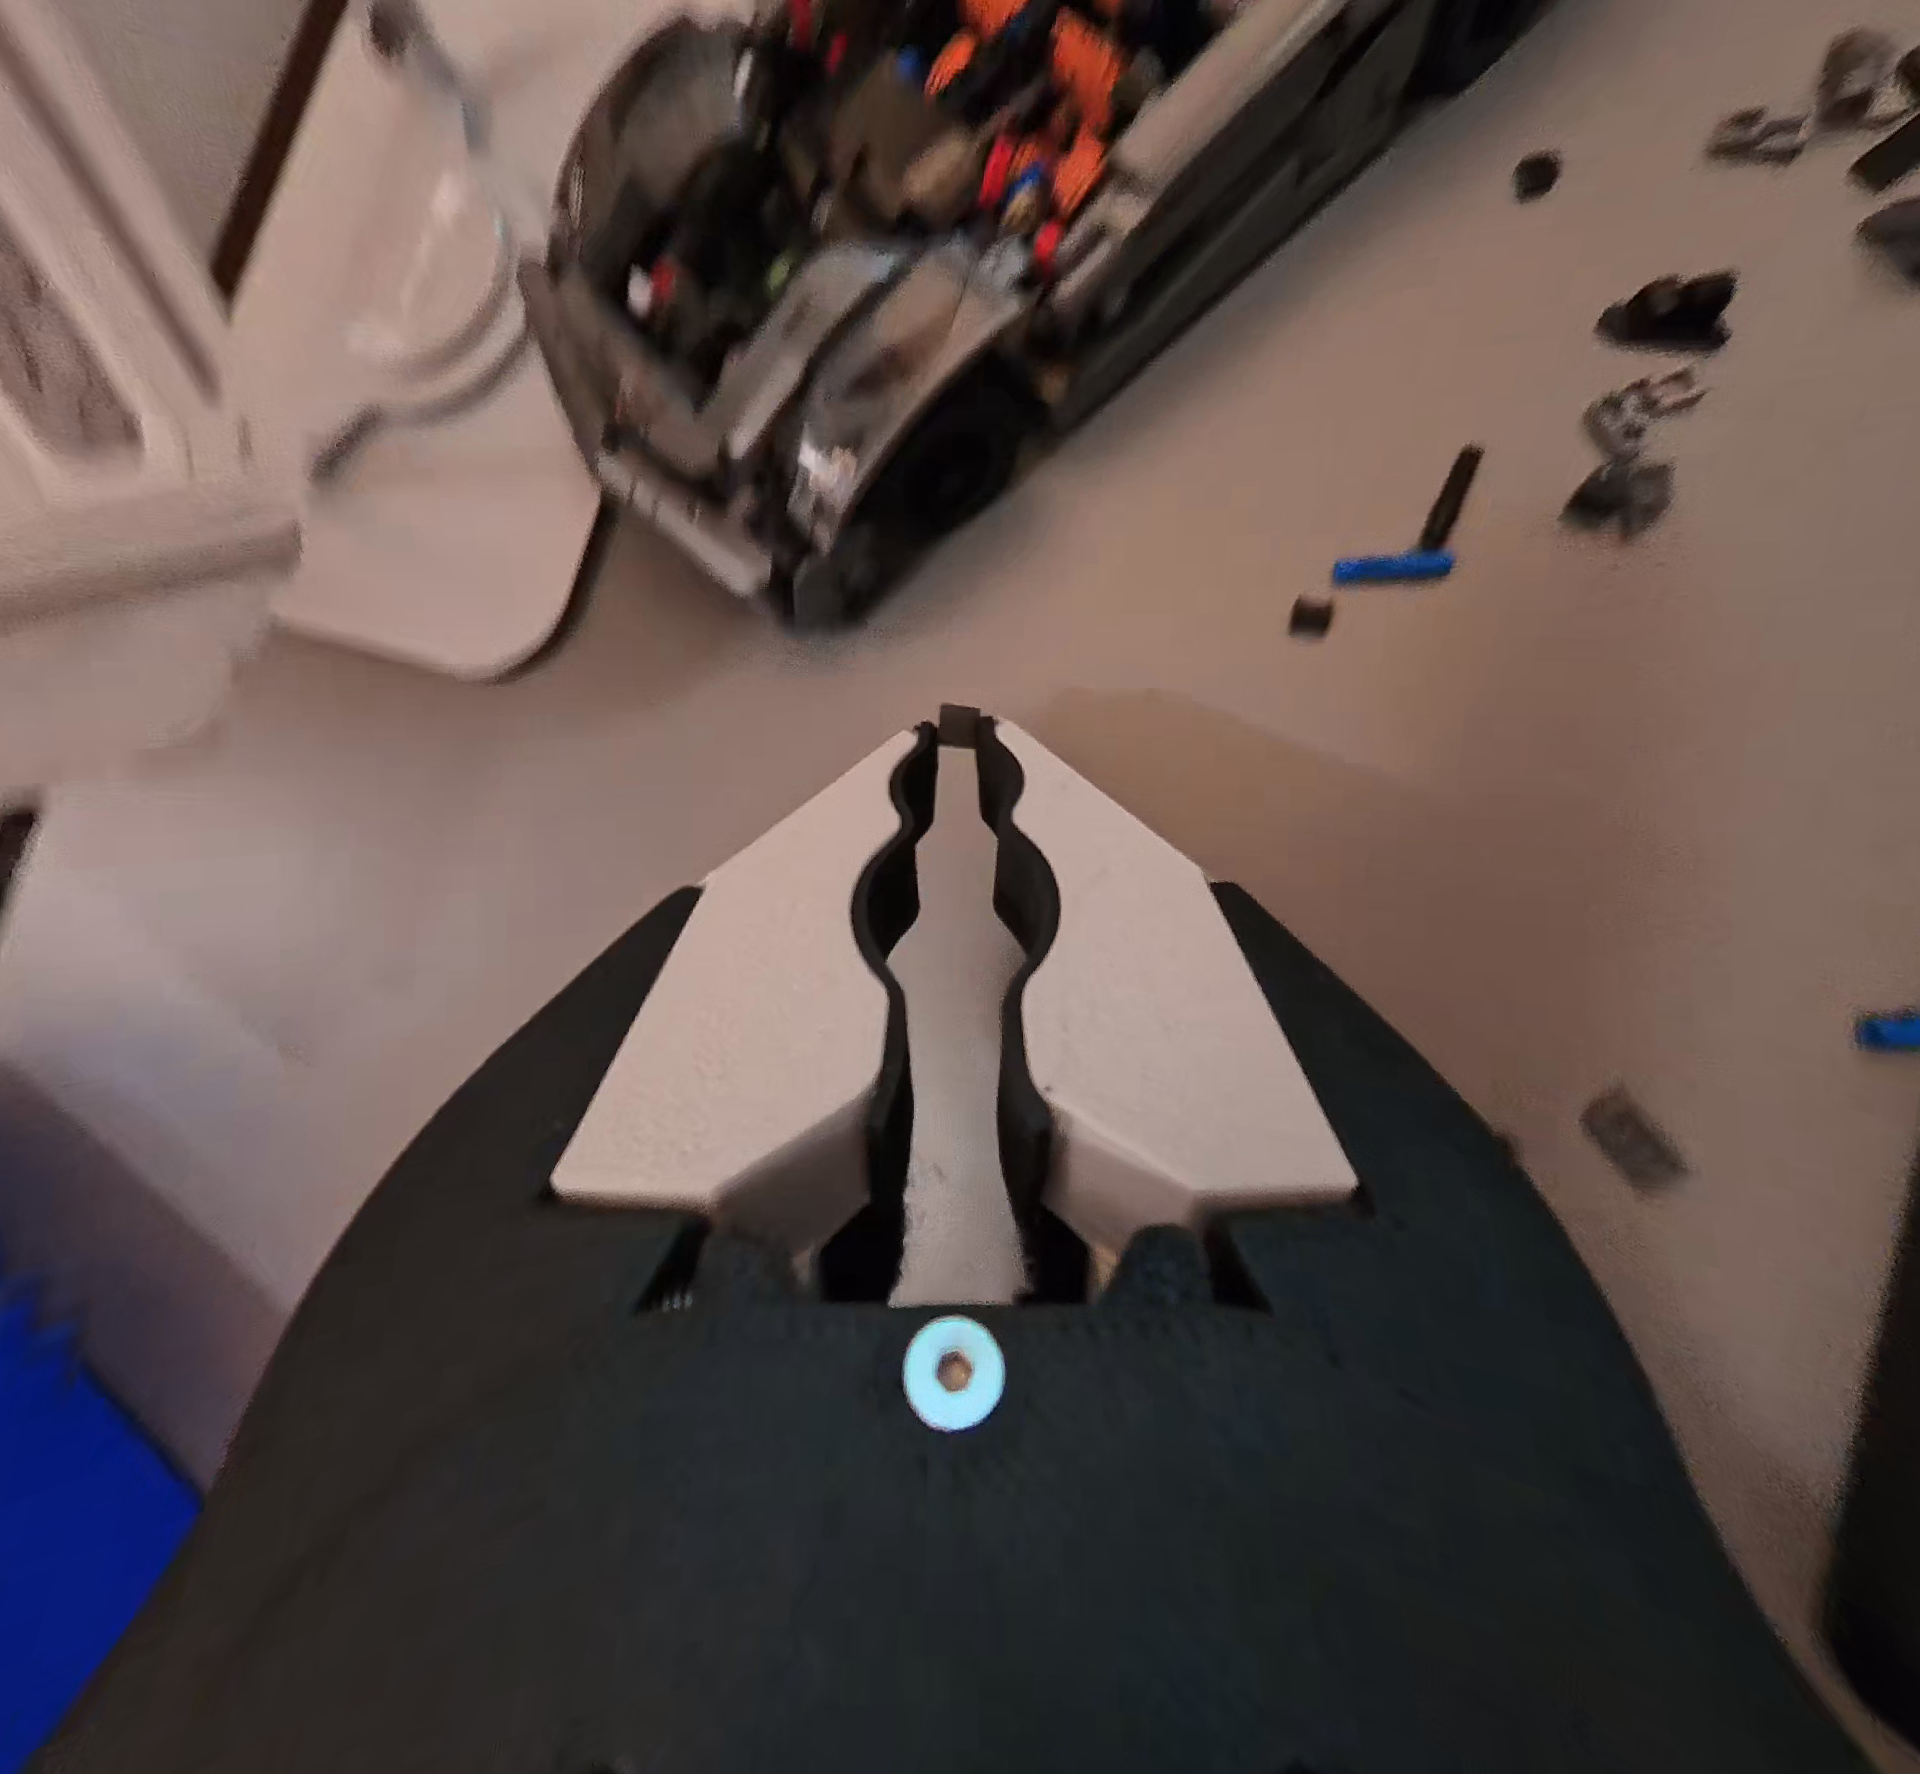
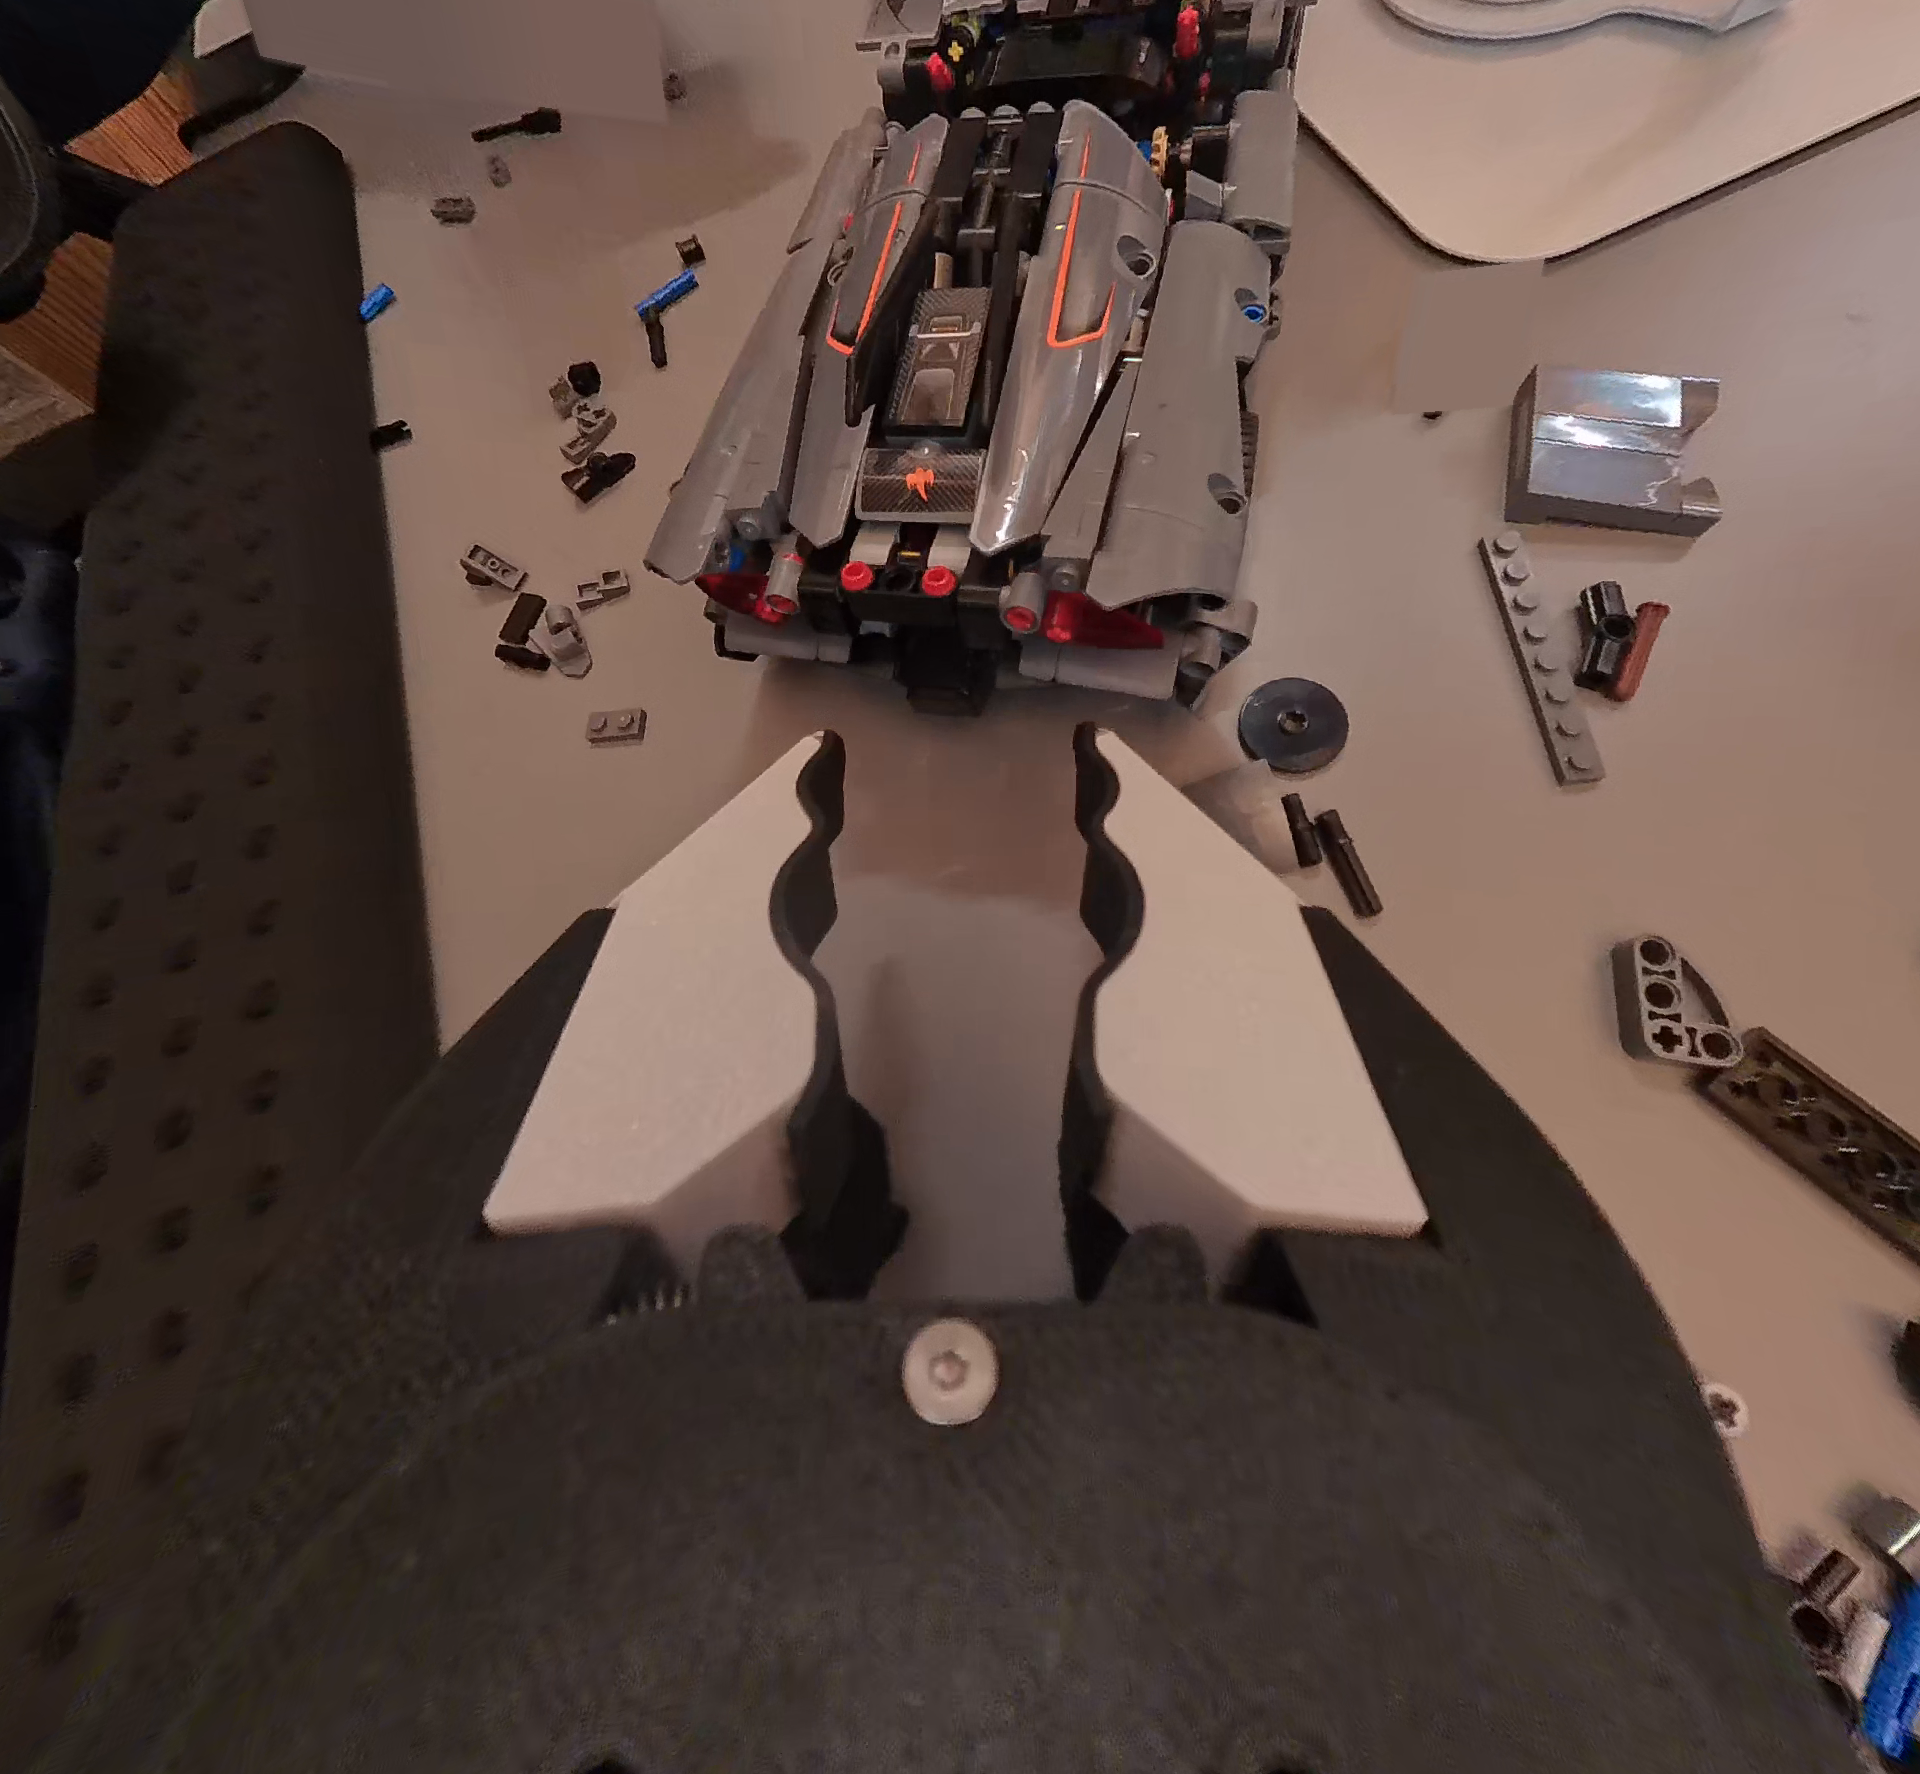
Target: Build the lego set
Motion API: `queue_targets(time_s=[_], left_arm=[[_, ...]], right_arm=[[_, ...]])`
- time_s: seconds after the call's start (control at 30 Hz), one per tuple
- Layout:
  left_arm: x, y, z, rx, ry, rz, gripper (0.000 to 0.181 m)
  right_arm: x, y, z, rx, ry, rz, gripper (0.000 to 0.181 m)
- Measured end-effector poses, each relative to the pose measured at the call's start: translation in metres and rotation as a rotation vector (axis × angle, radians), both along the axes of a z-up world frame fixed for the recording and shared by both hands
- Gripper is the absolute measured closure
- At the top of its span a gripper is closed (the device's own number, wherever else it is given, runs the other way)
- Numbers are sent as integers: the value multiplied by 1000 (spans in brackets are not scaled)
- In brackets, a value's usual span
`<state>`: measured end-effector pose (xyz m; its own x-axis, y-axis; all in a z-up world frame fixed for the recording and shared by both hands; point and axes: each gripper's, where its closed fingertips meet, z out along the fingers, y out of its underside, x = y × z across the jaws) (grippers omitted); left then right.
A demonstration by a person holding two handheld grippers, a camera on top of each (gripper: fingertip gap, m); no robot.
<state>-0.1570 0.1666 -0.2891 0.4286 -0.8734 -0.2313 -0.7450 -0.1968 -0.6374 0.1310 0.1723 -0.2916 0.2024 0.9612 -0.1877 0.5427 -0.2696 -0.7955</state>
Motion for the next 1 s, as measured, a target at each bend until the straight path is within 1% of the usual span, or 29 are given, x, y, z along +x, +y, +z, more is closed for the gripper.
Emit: queue_targets(time_s=[0.07,0.17,0.27,0.37,0.47,0.53,0.7,0.83,1.0], left_arm=[[25,3,12,56,3,-75,177],[64,3,26,80,-27,-188,177],[91,7,27,105,9,-275,177],[115,4,27,105,-4,-363,177],[126,6,22,117,15,-408,177],[134,5,23,117,-17,-434,177],[141,9,15,116,-1,-462,177],[148,8,17,103,-21,-496,177],[154,9,9,90,18,-522,176]], right_arm=[[0,1,0,6,0,-2,139],[0,2,0,1,6,-7,139],[1,3,-2,-5,4,-7,139],[2,3,-3,-7,0,-6,139],[2,3,-3,-8,0,-2,139],[1,2,-3,-7,-1,2,139],[1,0,-4,-6,-5,10,139],[2,0,-3,-5,-2,12,139],[3,-1,-2,-1,-2,15,139]])
